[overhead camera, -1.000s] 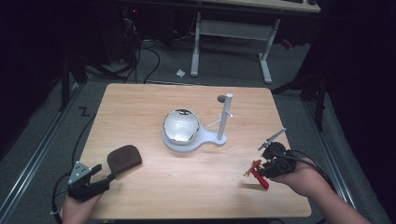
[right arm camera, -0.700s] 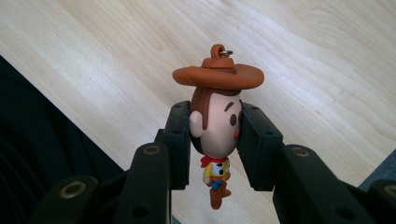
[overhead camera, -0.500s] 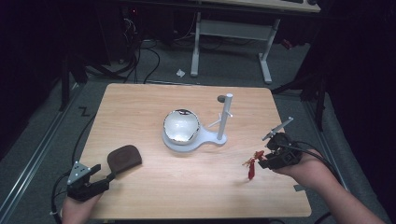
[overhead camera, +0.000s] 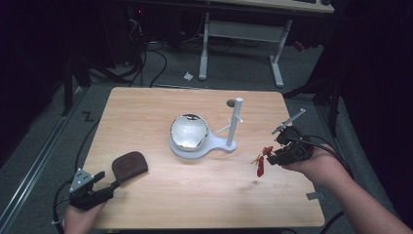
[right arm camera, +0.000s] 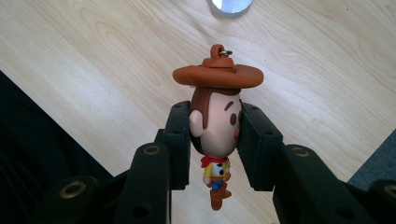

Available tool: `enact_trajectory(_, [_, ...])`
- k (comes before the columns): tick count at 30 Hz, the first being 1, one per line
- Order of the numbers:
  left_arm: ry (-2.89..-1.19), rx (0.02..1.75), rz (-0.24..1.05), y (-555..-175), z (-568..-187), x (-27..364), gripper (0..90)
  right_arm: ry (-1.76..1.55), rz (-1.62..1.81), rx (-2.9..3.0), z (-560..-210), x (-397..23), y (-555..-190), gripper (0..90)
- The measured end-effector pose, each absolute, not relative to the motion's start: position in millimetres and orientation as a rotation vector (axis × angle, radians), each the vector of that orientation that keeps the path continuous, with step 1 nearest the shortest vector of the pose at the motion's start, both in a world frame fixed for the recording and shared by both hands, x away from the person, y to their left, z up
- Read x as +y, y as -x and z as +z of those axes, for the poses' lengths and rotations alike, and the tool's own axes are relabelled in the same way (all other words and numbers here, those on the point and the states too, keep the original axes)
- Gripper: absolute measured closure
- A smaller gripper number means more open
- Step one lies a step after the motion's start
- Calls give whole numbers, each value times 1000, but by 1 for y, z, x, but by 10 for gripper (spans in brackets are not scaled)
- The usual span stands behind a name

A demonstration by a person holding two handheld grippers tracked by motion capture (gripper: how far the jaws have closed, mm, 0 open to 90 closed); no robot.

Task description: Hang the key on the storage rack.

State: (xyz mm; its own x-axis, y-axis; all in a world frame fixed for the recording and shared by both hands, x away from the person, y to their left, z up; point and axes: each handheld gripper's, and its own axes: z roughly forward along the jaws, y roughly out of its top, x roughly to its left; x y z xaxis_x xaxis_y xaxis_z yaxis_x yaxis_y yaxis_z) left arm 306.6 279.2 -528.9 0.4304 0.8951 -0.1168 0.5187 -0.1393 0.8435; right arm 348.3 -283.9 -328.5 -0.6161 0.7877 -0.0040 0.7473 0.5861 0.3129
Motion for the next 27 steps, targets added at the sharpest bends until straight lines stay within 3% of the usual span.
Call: enact_trajectory(27, [-1781, 1225, 524, -307, -529, 283, 303, -1268, 419, 2676, -292, -261, -377, 668])
